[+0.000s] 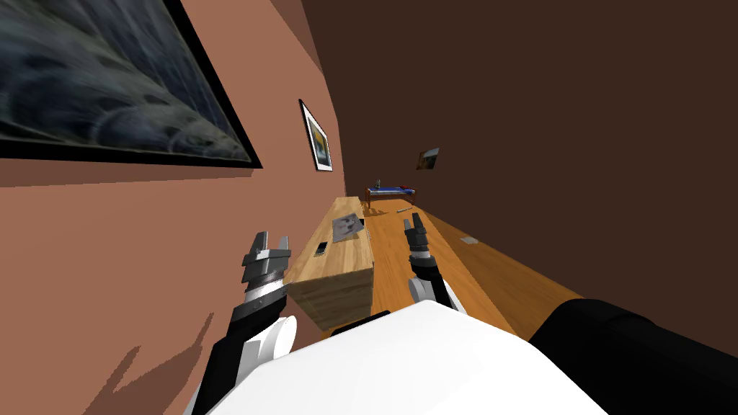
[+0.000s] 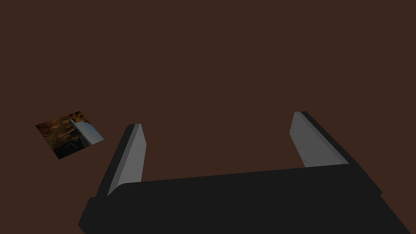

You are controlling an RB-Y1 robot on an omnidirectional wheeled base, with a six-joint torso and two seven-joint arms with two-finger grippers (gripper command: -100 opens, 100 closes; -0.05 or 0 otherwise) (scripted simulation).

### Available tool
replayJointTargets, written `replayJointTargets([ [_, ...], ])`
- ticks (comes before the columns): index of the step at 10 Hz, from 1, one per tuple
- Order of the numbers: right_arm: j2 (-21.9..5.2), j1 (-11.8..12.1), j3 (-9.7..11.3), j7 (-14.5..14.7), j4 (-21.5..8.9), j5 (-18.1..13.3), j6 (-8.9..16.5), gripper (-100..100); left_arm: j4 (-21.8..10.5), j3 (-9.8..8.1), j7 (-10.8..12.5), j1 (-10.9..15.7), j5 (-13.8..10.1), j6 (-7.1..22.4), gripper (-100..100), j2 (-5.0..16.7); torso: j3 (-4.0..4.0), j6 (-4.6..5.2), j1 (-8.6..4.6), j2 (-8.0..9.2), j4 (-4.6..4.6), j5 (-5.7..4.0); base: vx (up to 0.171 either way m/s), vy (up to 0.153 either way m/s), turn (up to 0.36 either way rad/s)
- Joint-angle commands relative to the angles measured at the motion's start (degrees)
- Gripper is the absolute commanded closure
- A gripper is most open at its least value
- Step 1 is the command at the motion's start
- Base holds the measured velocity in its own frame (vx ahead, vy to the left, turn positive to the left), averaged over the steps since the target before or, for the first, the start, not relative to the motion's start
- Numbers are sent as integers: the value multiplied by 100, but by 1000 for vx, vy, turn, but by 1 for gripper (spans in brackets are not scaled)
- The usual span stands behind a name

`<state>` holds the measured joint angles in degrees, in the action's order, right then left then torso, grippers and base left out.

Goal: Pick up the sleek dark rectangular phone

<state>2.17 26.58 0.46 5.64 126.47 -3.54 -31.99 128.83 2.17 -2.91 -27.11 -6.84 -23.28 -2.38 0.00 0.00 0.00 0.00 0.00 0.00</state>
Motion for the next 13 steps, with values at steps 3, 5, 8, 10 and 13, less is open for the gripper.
replayJointTargets([
  [3,0,-1,0,0,0,0,0,0,-189,132,42,34,-22,-226,-100,561,15,0,4,26,5,1,-87,-9,-18],
  [5,1,-2,1,0,0,0,0,0,-410,283,99,56,-11,-466,-100,908,35,0,-9,61,13,-2,-182,-35,-10],
  [8,1,-3,1,0,-1,0,1,0,-885,591,239,98,78,-912,-100,1422,48,1,-17,83,19,-3,-220,-43,-14],
  [10,1,-3,1,0,-1,0,1,0,-1121,706,299,121,130,-1097,-100,1676,49,1,-21,84,19,-4,-162,-56,-18],
  [13,1,-2,1,0,0,0,0,0,-1615,931,440,194,267,-1454,-100,2129,27,1,-19,46,11,-4,-102,-50,-23],
])
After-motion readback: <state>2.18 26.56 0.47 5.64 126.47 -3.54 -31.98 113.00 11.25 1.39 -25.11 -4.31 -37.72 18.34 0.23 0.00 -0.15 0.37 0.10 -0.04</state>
